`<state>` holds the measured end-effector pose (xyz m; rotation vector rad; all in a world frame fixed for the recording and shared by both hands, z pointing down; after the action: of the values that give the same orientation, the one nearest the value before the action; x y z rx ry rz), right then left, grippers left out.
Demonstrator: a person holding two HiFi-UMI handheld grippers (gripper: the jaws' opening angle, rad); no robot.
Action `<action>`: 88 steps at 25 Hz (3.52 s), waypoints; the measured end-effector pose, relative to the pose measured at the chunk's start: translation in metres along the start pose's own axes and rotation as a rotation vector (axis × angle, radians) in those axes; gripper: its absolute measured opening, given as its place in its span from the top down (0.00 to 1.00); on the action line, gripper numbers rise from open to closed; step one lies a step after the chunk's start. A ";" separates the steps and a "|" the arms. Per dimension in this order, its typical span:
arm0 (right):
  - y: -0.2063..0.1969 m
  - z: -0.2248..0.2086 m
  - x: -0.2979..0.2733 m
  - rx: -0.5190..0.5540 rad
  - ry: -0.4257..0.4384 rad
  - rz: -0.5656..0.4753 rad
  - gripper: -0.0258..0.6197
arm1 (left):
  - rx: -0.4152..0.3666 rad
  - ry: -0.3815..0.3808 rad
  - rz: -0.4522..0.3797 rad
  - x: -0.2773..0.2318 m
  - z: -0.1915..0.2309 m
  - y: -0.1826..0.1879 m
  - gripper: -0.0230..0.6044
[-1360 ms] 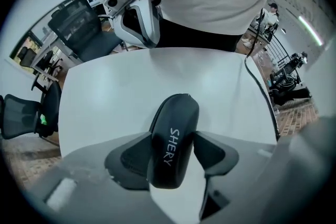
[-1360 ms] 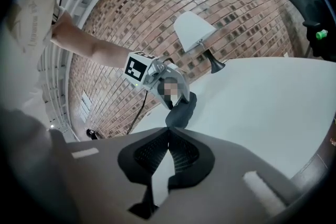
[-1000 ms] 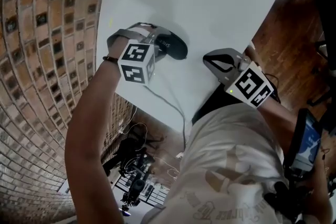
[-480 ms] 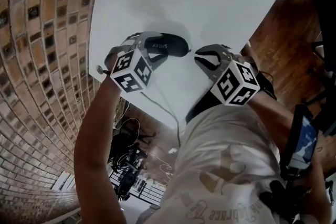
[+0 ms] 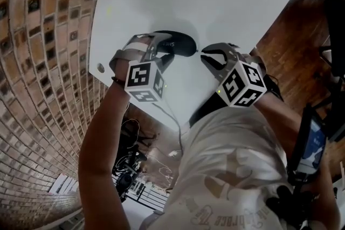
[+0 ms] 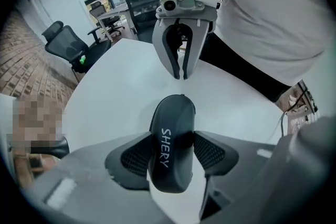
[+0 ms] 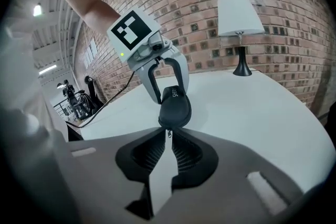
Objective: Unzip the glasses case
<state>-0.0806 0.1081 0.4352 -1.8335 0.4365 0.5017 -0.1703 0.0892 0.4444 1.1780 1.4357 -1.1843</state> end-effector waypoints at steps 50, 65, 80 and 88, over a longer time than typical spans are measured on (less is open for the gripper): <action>-0.027 0.000 -0.013 0.414 0.083 0.391 0.95 | -0.235 -0.001 -0.111 -0.002 -0.009 0.026 0.56; -0.007 -0.035 -0.015 0.550 0.135 0.396 0.95 | -0.350 0.014 -0.087 0.000 -0.009 0.038 0.56; 0.028 -0.066 -0.049 0.749 0.329 0.370 0.95 | -0.343 -0.020 -0.106 0.001 -0.015 0.040 0.55; 0.045 -0.073 -0.070 0.794 0.429 0.362 0.95 | -0.332 0.010 -0.120 0.001 -0.017 0.040 0.54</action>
<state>-0.1542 0.0287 0.4579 -1.0748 1.0971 0.1209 -0.1319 0.1097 0.4408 0.8799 1.6547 -0.9724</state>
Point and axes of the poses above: the fingertips, and each gripper's own axes: x backward along the fingers, z to its left, y out of its top, the point moved 2 cm from there along x, backward along the fingers, and after that the axes turned 4 degrees about y, right-handed, at the moved point
